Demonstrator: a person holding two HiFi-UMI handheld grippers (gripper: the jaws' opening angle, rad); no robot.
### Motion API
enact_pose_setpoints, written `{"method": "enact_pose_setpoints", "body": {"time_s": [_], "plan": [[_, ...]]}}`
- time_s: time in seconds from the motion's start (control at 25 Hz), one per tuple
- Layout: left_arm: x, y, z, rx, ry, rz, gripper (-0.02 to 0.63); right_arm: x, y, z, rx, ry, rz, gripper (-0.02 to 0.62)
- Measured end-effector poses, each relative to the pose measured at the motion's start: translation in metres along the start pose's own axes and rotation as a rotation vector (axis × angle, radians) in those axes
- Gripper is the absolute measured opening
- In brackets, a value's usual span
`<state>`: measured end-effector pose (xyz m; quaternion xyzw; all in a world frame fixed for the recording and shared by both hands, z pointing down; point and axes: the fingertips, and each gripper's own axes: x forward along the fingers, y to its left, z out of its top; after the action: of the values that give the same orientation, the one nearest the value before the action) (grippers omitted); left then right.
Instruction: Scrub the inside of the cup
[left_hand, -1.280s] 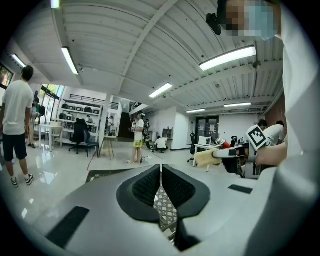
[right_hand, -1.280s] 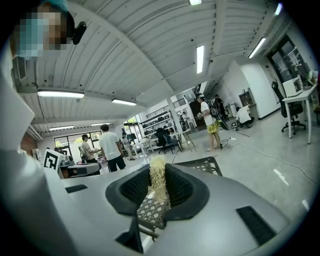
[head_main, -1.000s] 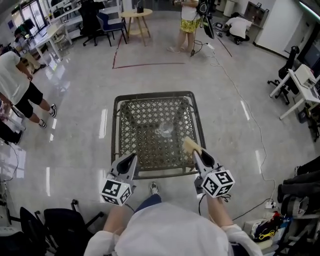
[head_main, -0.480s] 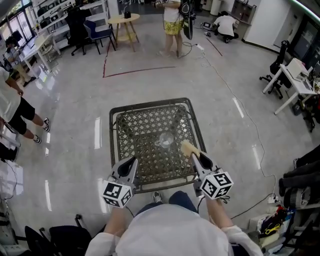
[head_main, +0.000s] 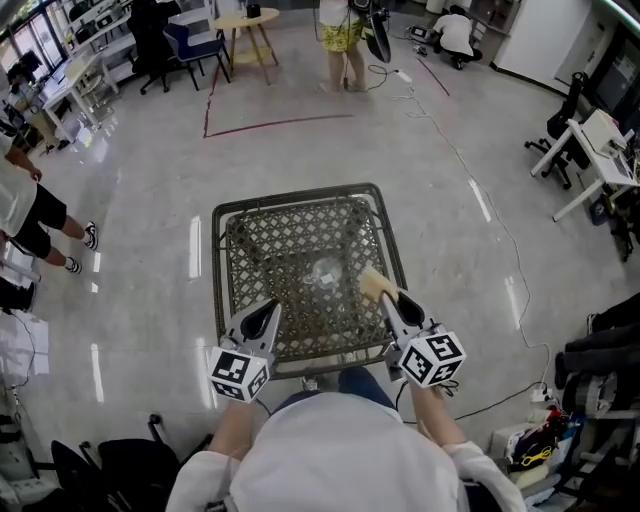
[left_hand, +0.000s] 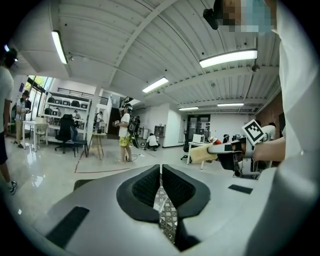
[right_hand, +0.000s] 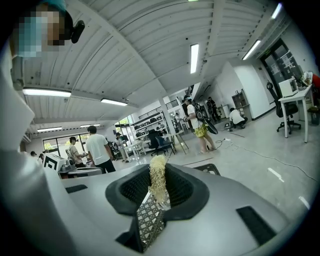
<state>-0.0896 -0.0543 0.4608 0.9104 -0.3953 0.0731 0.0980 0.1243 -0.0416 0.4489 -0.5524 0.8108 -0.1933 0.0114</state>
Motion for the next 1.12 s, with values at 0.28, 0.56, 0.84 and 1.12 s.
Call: {"method": "enact_pose_setpoints", "body": {"time_s": [0.28, 0.56, 0.84, 1.12], "plan": [[0.027, 0.003, -0.005, -0.003, 0.001, 0.032, 0.038, 0.025, -0.016, -0.002, -0.002, 0.035, 0.033, 0.095], [0.05, 0.006, -0.014, 0.008, 0.01, 0.05, 0.038, 0.044, -0.024, -0.009, -0.005, 0.078, 0.078, 0.095], [0.077, 0.009, -0.024, 0.01, 0.013, 0.053, 0.038, 0.058, -0.036, -0.017, -0.02, 0.113, 0.097, 0.095], [0.098, 0.008, -0.069, 0.012, 0.058, 0.063, 0.038, 0.066, -0.047, -0.029, -0.013, 0.156, 0.11, 0.095]]}}
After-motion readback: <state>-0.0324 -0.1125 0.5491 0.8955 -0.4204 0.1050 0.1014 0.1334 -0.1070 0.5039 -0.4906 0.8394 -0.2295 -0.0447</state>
